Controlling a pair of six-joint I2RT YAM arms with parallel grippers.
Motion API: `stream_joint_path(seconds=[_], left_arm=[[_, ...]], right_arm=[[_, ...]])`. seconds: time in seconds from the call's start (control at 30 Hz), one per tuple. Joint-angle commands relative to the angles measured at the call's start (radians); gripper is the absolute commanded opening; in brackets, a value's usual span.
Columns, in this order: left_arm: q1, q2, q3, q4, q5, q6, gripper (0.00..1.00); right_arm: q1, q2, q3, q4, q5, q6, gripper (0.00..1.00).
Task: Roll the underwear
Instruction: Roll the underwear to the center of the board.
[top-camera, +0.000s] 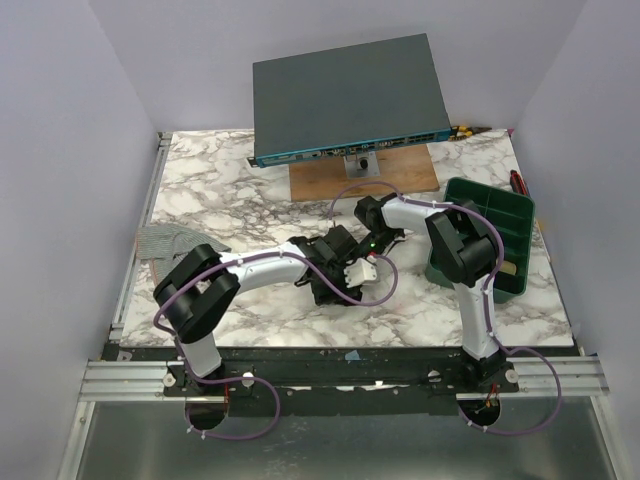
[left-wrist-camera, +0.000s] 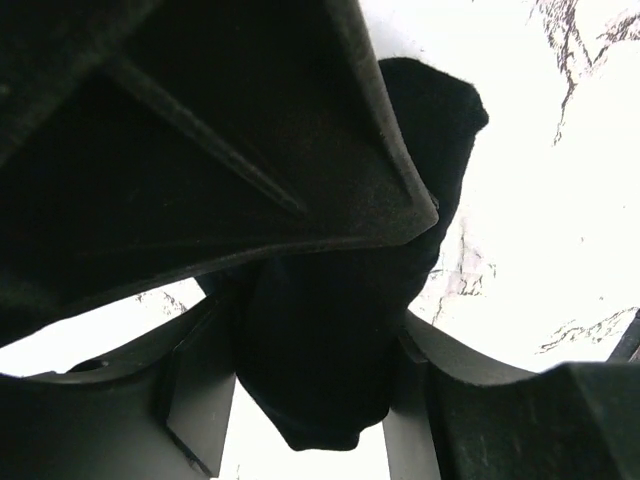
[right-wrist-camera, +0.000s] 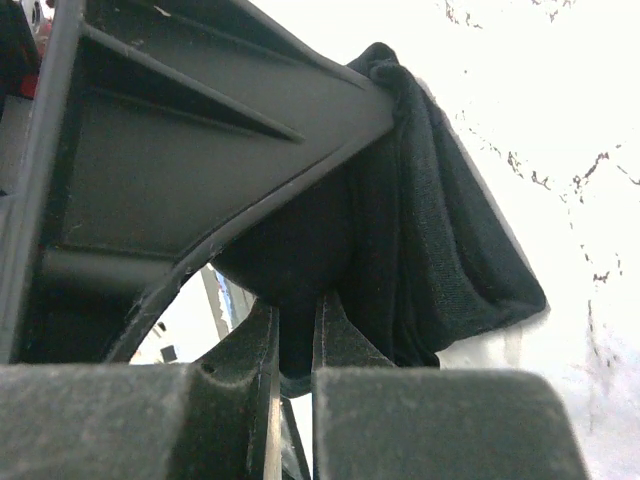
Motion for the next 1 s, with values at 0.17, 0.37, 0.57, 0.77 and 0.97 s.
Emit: stream_joint_path(seconds=[0.17, 0.37, 0.57, 0.77, 0.97], left_arm=[[-0.009, 0.044, 0.043, -0.074, 0.033, -0.013, 0.4], [-0.009, 0.051, 0.047, -0.08, 0.036, -0.035, 0.56], [-0.01, -0.003, 0.018, -0.024, -0.006, -0.026, 0.7], [-0.041, -0.068, -0.008, 0.016, -0.053, 0.006, 0.71], [-0.086, -0.115, -0.049, 0.064, -0.089, 0.041, 0.71]], right_arm=[[-0.016, 0.067, -0.015, 0.121, 0.301, -0.037, 0.0], [-0.016, 0.056, -0.017, 0.136, 0.293, -0.016, 0.01], [-0.016, 0.057, -0.014, 0.127, 0.293, -0.018, 0.01], [-0.017, 0.057, -0.014, 0.119, 0.301, -0.022, 0.01], [-0.016, 0.058, -0.017, 0.121, 0.303, -0.022, 0.01]])
